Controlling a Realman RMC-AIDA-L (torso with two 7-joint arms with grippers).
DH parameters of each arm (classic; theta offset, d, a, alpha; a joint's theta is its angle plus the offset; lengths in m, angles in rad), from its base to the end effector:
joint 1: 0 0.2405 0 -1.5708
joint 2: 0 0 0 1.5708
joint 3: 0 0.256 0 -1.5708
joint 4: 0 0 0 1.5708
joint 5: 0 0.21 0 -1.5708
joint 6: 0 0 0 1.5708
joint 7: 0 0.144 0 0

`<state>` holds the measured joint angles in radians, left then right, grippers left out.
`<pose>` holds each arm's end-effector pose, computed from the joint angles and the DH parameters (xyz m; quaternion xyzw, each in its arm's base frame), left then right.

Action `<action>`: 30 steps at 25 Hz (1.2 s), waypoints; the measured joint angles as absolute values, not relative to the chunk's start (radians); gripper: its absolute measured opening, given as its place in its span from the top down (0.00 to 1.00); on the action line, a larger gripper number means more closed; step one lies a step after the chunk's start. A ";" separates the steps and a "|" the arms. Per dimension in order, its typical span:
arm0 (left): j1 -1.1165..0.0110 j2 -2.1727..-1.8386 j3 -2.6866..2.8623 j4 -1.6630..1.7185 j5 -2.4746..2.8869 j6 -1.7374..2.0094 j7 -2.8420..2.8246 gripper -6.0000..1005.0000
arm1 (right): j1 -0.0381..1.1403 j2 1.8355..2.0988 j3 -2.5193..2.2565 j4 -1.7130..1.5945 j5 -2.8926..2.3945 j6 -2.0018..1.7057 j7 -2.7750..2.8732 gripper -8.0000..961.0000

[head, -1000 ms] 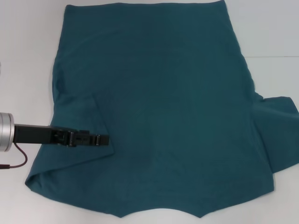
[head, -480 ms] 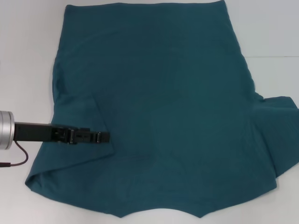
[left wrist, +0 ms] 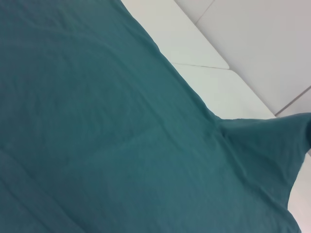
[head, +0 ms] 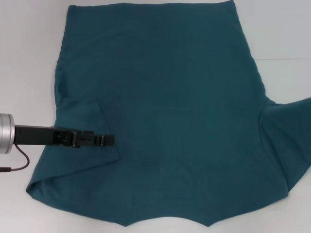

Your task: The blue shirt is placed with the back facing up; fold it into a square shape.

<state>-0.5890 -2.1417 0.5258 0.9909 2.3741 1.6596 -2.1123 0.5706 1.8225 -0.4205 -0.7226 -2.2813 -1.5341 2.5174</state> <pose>-0.2567 0.3406 0.0339 -0.8614 -0.4720 -0.1506 0.1117 0.3256 0.3622 0.1416 -0.6762 0.6745 0.2273 0.1900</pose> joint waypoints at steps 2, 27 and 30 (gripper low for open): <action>-0.589 -2.142 0.524 0.991 2.372 1.657 -2.112 0.08 | 0.590 1.832 -0.437 -0.714 -2.283 -1.544 2.517 0.99; -0.582 -2.140 0.517 0.985 2.331 1.640 -2.115 0.08 | 0.774 1.924 -0.726 -0.646 -2.282 -1.326 2.402 0.99; -0.582 -2.140 0.516 0.985 2.331 1.639 -2.115 0.08 | 0.774 1.925 -0.744 -0.646 -2.283 -1.327 2.394 0.99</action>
